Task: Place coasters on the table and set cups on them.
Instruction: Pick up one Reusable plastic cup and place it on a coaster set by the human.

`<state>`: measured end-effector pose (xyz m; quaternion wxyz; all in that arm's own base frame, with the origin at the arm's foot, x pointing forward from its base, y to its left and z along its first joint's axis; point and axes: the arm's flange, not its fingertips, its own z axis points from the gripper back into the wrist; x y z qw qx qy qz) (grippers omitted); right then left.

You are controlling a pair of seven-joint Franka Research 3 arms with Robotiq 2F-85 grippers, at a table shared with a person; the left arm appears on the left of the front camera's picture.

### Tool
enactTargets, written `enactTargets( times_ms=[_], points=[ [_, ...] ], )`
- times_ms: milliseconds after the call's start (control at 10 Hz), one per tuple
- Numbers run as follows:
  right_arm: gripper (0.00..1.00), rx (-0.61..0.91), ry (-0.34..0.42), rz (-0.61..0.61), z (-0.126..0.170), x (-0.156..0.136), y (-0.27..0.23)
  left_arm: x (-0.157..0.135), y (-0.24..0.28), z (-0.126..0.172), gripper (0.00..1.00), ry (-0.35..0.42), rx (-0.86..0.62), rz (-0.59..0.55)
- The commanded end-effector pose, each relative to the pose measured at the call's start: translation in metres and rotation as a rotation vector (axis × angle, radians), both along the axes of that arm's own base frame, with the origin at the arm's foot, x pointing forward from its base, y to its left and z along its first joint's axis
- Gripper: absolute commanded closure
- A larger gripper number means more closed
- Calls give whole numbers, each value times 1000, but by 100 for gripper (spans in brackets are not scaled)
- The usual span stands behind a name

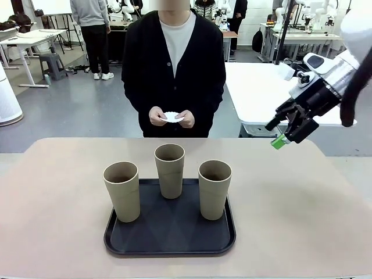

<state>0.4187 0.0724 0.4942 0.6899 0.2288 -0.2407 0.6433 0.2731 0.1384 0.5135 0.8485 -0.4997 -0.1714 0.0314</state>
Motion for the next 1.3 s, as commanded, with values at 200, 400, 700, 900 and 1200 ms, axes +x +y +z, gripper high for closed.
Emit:
enactTargets(
  times_ms=[200, 400, 700, 900, 1200],
  points=[
    [0, 414, -63, 13, -39, 8, -11, 0, 2, 1, 0, -20, -8, -9],
    [0, 453, 1, 42, -57, 4, -20, 0, 2, 1, 0, -20, -8, -9],
    [0, 418, 51, 50, -68, -1, -32, 0, 2, 1, 0, -20, -8, -9],
    [0, 477, 49, 42, -67, -3, -27, 0, 2, 1, 0, -20, -8, -9],
    [0, 505, 79, 162, -80, -2, -30, 0, 2, 1, 0, -20, -8, -9]
  ],
)
